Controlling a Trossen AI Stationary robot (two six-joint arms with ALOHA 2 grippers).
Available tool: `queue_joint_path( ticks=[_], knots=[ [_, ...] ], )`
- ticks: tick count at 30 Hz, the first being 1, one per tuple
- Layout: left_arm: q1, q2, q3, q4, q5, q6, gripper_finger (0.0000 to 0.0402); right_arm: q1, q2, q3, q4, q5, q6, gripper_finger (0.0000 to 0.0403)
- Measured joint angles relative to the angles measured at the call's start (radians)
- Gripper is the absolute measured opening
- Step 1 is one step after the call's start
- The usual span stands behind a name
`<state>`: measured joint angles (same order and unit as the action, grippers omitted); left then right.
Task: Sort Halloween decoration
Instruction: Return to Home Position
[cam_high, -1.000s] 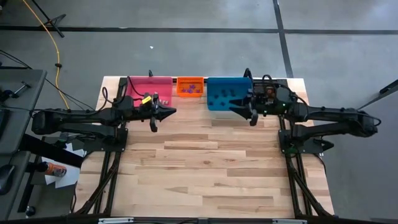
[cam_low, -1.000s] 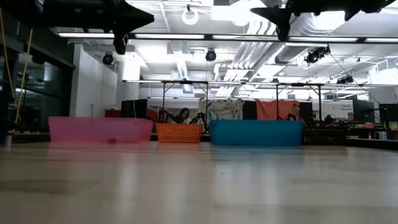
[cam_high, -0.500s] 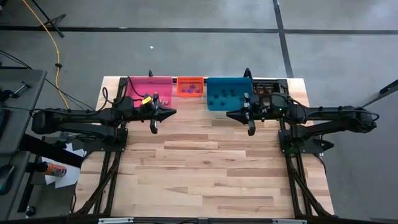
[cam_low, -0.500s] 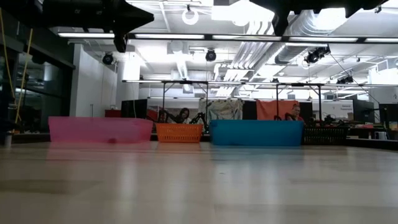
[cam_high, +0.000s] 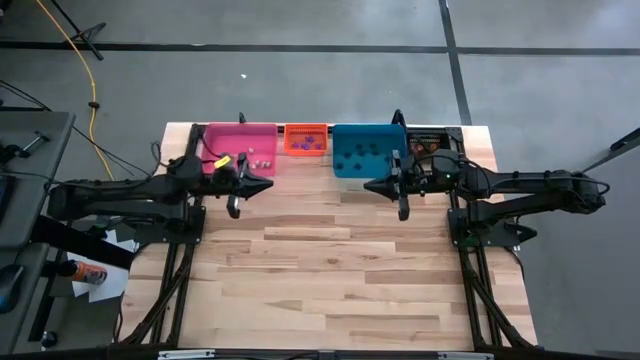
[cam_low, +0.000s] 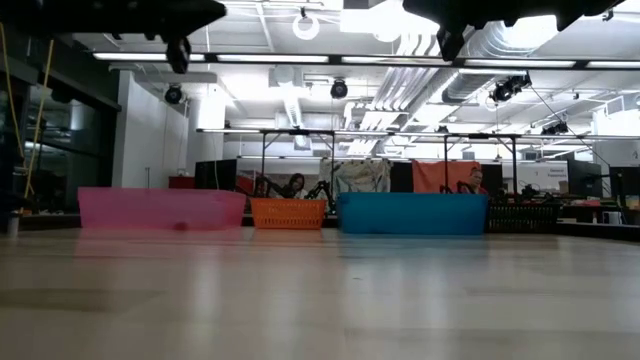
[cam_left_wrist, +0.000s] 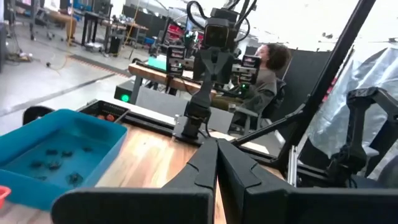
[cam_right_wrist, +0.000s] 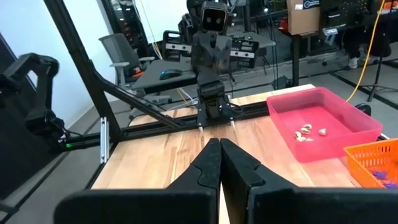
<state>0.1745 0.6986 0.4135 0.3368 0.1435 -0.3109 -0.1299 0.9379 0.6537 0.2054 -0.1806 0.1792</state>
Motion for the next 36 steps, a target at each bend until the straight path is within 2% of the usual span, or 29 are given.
queue_joint_path(
  ticks=[4,8,12,16,20,23,28,30,33,36],
  knots=[
    [-0.012,-0.129,-0.079,-0.017,-0.024,0.002,0.0000,0.000,0.000,0.000,-0.008,-0.002,0.026,0.0001],
    [-0.041,-0.229,-0.188,0.082,-0.158,-0.004,0.0000,-0.001,0.000,0.000,-0.015,-0.003,0.070,0.0001],
    [-0.105,-0.251,-0.256,0.187,-0.254,-0.019,0.0000,-0.001,0.000,0.000,-0.036,-0.003,0.126,0.0000],
    [-0.202,-0.250,-0.281,0.184,-0.305,0.016,0.0000,-0.001,0.000,0.000,-0.035,-0.003,0.176,0.0000],
    [-0.260,-0.279,-0.339,0.184,-0.334,0.093,0.0000,-0.001,-0.005,0.000,-0.025,-0.020,0.187,0.0000],
    [-0.264,-0.317,-0.404,0.211,-0.336,0.072,0.0000,-0.001,-0.015,0.000,-0.025,-0.043,0.187,0.0000],
    [-0.260,-0.376,-0.401,0.169,-0.303,0.097,0.0000,-0.001,-0.050,0.000,-0.037,-0.069,0.206,0.0000],
    [-0.260,-0.385,-0.401,0.127,-0.321,0.101,0.0000,0.000,-0.070,0.000,-0.058,-0.098,0.193,0.0000],
    [-0.259,-0.387,-0.402,0.041,-0.342,0.011,0.0001,0.000,-0.112,-0.007,-0.123,-0.122,0.189,0.0000],
    [-0.259,-0.379,-0.402,-0.015,-0.339,-0.047,0.0000,0.000,-0.175,-0.077,-0.131,-0.143,0.245,0.0000]
  ],
)
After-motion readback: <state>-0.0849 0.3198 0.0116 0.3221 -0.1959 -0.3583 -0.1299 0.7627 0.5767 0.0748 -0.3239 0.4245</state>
